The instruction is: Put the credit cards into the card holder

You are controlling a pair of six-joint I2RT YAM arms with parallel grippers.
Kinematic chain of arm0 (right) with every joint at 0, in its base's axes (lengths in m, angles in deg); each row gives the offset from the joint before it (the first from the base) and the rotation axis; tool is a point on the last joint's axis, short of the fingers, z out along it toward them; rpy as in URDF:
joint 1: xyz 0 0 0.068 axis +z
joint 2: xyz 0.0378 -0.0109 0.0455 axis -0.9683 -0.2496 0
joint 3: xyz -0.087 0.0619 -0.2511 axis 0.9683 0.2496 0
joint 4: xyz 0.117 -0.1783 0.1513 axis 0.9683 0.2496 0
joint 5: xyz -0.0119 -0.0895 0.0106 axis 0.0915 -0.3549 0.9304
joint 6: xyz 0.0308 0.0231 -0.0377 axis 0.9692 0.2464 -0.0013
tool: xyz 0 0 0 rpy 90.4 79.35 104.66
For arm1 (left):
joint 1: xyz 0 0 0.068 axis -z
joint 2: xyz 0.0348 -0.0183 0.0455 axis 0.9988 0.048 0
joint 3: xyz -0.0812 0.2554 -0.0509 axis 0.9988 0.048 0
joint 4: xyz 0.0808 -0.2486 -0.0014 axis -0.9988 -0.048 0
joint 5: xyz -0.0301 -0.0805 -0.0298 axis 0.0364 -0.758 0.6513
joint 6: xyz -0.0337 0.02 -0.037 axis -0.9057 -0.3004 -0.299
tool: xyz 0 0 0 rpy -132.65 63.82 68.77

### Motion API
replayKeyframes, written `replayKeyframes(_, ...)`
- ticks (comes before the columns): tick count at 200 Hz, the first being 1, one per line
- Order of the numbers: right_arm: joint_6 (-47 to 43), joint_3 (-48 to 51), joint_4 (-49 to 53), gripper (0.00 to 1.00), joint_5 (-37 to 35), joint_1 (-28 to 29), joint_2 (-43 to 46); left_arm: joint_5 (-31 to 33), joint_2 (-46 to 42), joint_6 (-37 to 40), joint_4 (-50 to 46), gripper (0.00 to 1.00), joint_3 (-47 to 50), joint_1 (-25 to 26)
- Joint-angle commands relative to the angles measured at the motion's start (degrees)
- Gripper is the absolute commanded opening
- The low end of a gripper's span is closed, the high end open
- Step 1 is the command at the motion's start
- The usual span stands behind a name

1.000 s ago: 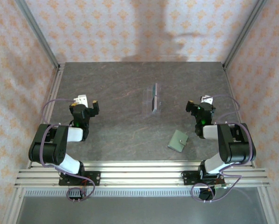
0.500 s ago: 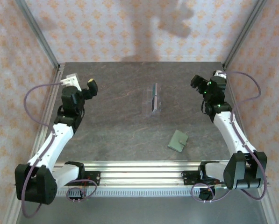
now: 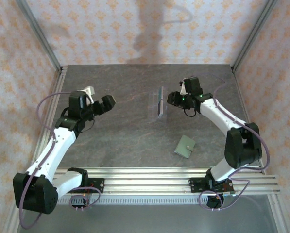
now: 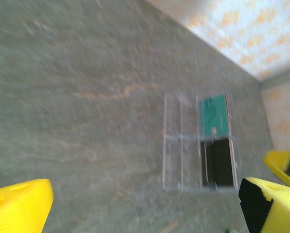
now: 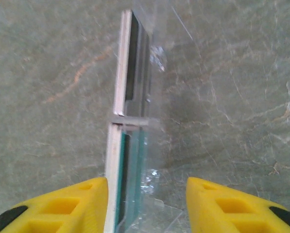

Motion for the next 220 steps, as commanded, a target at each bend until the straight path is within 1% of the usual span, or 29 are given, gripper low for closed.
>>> replayKeyframes(1, -0.3, -2.2, 4.5, 0.45, 0.2, 0.6, -0.4, -5.2, 1.4, 0.4, -2.8, 0.99, -0.5, 2.5)
replayKeyframes(16, -0.8, -1.8, 4.9, 0.43, 1.9, 1.0, -1.2, -4.8, 3.2, 2.3, -2.8, 0.99, -0.4, 3.8)
replayKeyframes(31, 0.0, -1.5, 4.3, 0.39, 2.5, 1.6, -2.0, -5.4, 5.1, 2.3, -3.5, 0.99, -1.4, 4.0)
replayKeyframes(46, 0.6, -2.0, 3.5, 0.39, 3.2, 2.1, -2.7, -5.4, 5.8, 2.8, -4.4, 0.99, -2.5, 4.1)
replayKeyframes(68, 0.6, -3.0, 2.9, 0.37, 3.2, 2.6, -3.8, -3.9, 6.0, 1.6, -1.8, 0.99, -1.6, 4.1)
replayKeyframes(86, 0.5, -4.0, 3.2, 0.29, 2.9, 2.6, -5.8, -5.0, 7.4, 2.4, -4.3, 0.99, -3.5, 4.1)
replayKeyframes(103, 0.1, -4.6, 3.2, 0.21, 3.2, 2.9, -7.3, -4.1, 7.8, 2.3, -5.2, 0.99, -3.2, 4.2)
replayKeyframes(119, -0.5, -4.3, 3.2, 0.2, 2.5, 3.0, -7.7, -4.4, 8.1, 1.3, -4.0, 0.99, -2.2, 4.2)
replayKeyframes(132, -0.8, -4.3, 3.3, 0.2, 1.9, 3.1, -8.3, -5.7, 8.3, 1.9, -5.7, 0.99, -3.0, 4.2)
replayKeyframes(142, -1.1, -4.8, 3.9, 0.2, 1.4, 3.1, -8.9, -5.2, 8.1, 2.7, -6.8, 0.99, -3.2, 4.2)
replayKeyframes(150, -1.8, -5.2, 4.2, 0.16, 1.2, 3.3, -9.3, -4.3, 7.9, 2.7, -6.7, 0.99, -2.8, 4.2)
replayKeyframes(163, -2.9, -5.8, 4.6, 0.15, -0.1, 3.9, -9.7, -3.8, 8.0, 2.7, -6.0, 1.0, -2.4, 4.2)
replayKeyframes(176, -3.6, -6.7, 4.8, 0.09, -0.7, 4.3, -10.3, -5.1, 8.7, 3.1, -7.1, 0.99, -3.5, 4.2)
replayKeyframes(189, -4.1, -7.9, 4.8, 0.03, 0.6, 4.5, -10.8, -4.9, 8.8, 3.3, -8.4, 0.99, -4.5, 4.2)
replayKeyframes(208, -6.7, -10.2, 5.6, 0.02, 1.2, 5.6, -11.1, -3.1, 8.7, 3.3, -7.6, 0.99, -4.1, 4.2)
replayKeyframes(220, -9.2, -11.8, 6.6, 0.02, 0.8, 6.7, -11.4, -1.8, 9.0, 4.2, -10.1, 0.99, -5.5, 4.2)
